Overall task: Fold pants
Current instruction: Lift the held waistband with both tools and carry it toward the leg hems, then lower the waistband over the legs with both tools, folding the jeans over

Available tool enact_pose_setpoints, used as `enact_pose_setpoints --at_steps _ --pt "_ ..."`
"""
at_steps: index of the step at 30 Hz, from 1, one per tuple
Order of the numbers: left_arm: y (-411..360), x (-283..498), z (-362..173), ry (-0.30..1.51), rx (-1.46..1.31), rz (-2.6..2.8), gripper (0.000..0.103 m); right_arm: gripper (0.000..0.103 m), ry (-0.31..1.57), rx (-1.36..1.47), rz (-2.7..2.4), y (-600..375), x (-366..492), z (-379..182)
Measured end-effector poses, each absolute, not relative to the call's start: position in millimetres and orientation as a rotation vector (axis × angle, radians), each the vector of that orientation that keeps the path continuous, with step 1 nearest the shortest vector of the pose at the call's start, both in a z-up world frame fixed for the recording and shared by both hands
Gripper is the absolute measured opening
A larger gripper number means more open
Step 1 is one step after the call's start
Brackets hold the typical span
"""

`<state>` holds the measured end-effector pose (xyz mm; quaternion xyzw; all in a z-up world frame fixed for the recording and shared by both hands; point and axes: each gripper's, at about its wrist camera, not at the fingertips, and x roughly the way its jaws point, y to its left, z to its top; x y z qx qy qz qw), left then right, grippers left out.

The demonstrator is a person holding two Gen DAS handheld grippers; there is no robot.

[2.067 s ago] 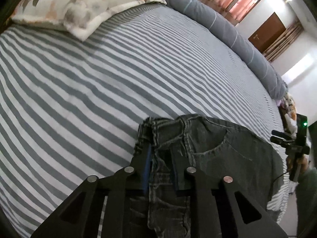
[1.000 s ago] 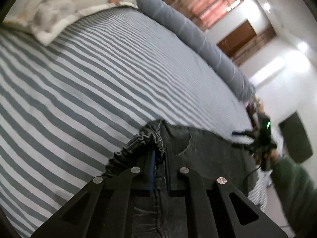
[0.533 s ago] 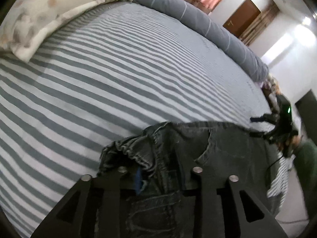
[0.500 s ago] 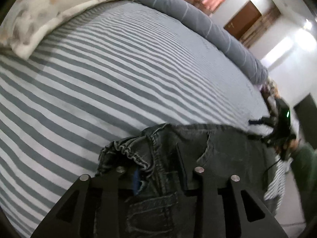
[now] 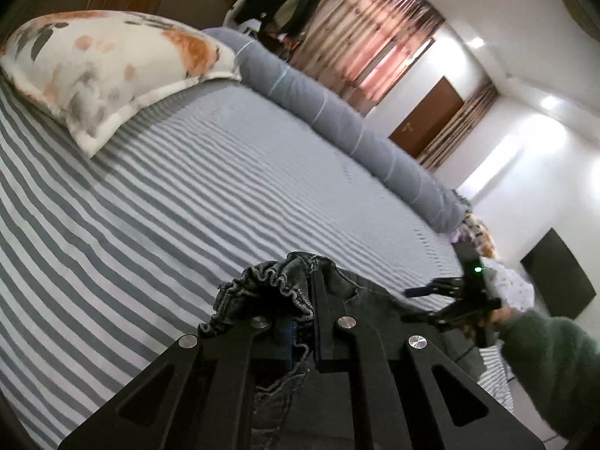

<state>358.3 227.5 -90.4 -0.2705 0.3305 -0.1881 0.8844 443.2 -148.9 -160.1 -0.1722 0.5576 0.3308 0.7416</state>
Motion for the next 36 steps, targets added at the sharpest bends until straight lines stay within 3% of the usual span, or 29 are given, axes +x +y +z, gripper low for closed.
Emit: enact_pose_setpoints --at_steps 8,12,15,17,26,36 --pt "235 347 -80 0.659 -0.602 -0.418 0.007 0.043 1.303 -0.421 0.798 -146 440 -164" --pt "235 345 -75 0.666 -0.601 -0.410 0.007 0.038 1.334 -0.433 0.783 -160 442 -168" --pt "233 350 -72 0.675 -0.581 -0.401 0.007 0.027 1.345 -0.427 0.766 -166 445 -167" --pt "232 353 -74 0.687 -0.564 -0.383 0.007 0.011 1.340 -0.450 0.742 -166 443 -166" --pt "232 368 -89 0.765 -0.513 -0.279 0.007 0.006 1.164 -0.518 0.555 -154 403 -117" --pt "234 313 -46 0.752 -0.422 -0.348 0.007 0.005 1.021 -0.544 0.377 -163 283 -44"
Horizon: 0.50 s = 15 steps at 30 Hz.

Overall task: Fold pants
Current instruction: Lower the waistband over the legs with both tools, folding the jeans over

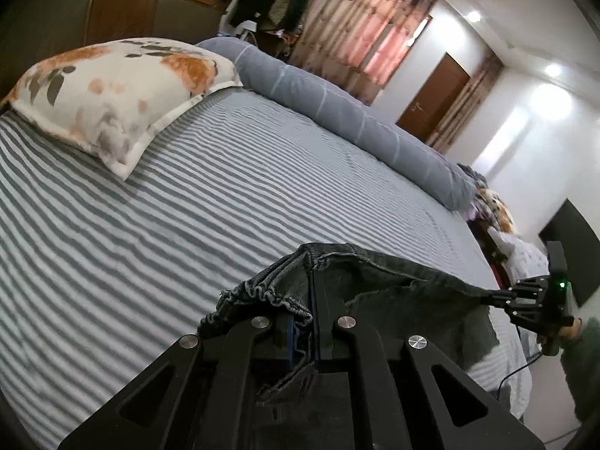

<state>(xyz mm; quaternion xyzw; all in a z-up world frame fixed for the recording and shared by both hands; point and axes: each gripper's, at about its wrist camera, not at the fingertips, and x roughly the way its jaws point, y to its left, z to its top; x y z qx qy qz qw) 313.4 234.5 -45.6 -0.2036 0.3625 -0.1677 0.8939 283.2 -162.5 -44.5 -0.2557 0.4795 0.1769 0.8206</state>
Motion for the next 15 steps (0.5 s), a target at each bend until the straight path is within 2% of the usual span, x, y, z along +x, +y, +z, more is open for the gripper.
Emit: enact_pose_setpoints --at_steps 7,15 --pt "241 253 -38 0.799 -0.403 -0.396 0.008 0.005 1.020 -0.463 0.343 -173 187 -37" --pt "238 187 -61 0.914 -0.351 -0.403 0.014 0.003 1.134 -0.348 0.339 -175 87 -81"
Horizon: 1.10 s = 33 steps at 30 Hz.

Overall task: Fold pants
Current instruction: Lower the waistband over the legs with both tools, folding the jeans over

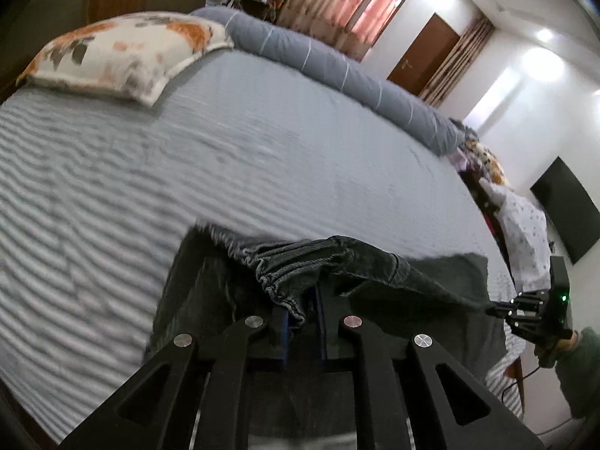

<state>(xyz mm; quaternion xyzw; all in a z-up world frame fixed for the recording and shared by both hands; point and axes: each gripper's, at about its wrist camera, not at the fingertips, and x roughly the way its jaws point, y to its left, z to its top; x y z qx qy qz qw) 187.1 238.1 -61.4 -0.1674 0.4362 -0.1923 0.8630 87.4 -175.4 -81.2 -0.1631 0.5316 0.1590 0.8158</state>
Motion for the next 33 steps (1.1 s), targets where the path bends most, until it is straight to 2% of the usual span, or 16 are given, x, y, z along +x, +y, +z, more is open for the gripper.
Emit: enact_pose_setpoints --at_steps 7,13,17,19,21,27,31,33 --pt "247 152 -104 1.076 -0.374 -0.322 0.030 0.003 1.208 -0.341 0.349 -160 46 -129" --pt "256 134 -127 1.209 -0.506 -0.272 0.036 0.007 1.205 -0.341 0.300 -154 38 -149" --pt "269 128 -137 1.208 -0.706 -0.272 0.048 0.009 1.181 -0.291 0.247 -155 30 -151" --pt "275 125 -142 1.204 -0.800 -0.272 0.049 0.010 1.168 -0.273 0.226 -156 28 -150" --pt "280 121 -145 1.196 -0.877 -0.266 0.054 0.012 1.165 -0.260 0.216 -156 27 -150" --pt "282 110 -140 1.149 -0.935 -0.239 0.061 0.015 1.146 -0.242 0.193 -158 20 -144" --pt "286 102 -140 1.114 -0.990 -0.220 0.066 0.024 1.136 -0.217 0.187 -155 1 -139" --pt "289 99 -141 1.107 -1.007 -0.221 0.069 0.025 1.142 -0.179 0.197 -157 -4 -139"
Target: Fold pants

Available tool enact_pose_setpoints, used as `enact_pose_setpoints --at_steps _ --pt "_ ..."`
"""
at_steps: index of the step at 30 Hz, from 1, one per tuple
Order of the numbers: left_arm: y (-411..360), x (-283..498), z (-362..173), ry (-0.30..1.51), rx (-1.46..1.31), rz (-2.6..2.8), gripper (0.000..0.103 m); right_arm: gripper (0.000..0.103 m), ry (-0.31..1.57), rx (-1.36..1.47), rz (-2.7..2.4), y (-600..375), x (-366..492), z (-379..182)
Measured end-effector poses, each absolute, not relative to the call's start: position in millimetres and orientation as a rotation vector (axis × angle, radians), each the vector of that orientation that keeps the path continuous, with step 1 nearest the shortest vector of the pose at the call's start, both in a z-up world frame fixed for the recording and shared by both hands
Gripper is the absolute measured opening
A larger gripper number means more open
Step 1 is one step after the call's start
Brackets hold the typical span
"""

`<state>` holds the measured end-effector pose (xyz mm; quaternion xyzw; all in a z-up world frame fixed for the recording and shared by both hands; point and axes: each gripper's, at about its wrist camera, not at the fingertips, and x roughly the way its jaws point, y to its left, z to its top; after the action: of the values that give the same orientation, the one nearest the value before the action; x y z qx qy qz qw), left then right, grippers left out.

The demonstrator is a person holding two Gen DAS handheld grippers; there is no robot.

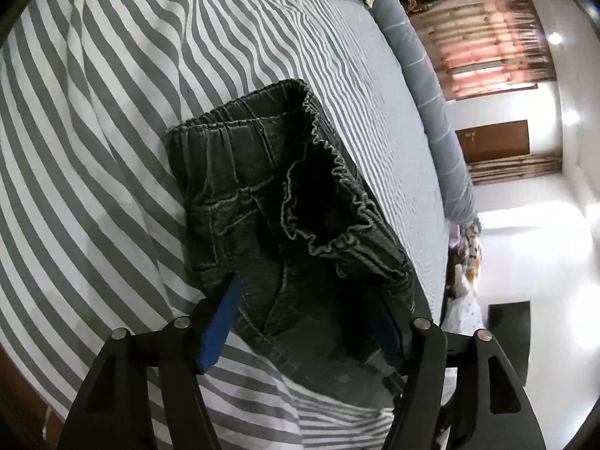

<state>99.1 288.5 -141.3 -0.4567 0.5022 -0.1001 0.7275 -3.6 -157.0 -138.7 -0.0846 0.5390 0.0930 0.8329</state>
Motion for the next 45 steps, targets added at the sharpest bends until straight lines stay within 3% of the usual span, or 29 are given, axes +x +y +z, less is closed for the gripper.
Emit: enact_pose_setpoints --at_steps 8,18,21,37,40,42,44,45 --pt "288 92 -143 1.058 -1.113 -0.205 0.069 0.036 1.169 0.031 0.242 -166 -17 -138" --pt "288 77 -141 0.981 -1.167 -0.173 0.070 0.040 1.189 0.087 0.271 -156 -4 -151" --pt "282 79 -146 1.002 -1.161 -0.155 0.076 0.041 1.204 0.124 0.280 -157 -1 -156" --pt "272 101 -162 1.033 -1.170 -0.106 0.074 0.045 1.208 0.486 0.195 -210 -5 -168" --pt "270 107 -159 1.026 -1.151 -0.093 0.058 0.046 1.197 0.558 0.167 -227 -8 -171" --pt "271 109 -156 1.016 -1.153 -0.095 0.033 0.046 1.195 0.595 0.147 -236 -8 -175" --pt "274 110 -153 1.001 -1.171 -0.102 0.019 0.046 1.188 0.645 0.136 -241 -7 -180" --pt "276 111 -150 0.987 -1.180 -0.116 0.017 0.046 1.183 0.669 0.133 -244 -7 -182"
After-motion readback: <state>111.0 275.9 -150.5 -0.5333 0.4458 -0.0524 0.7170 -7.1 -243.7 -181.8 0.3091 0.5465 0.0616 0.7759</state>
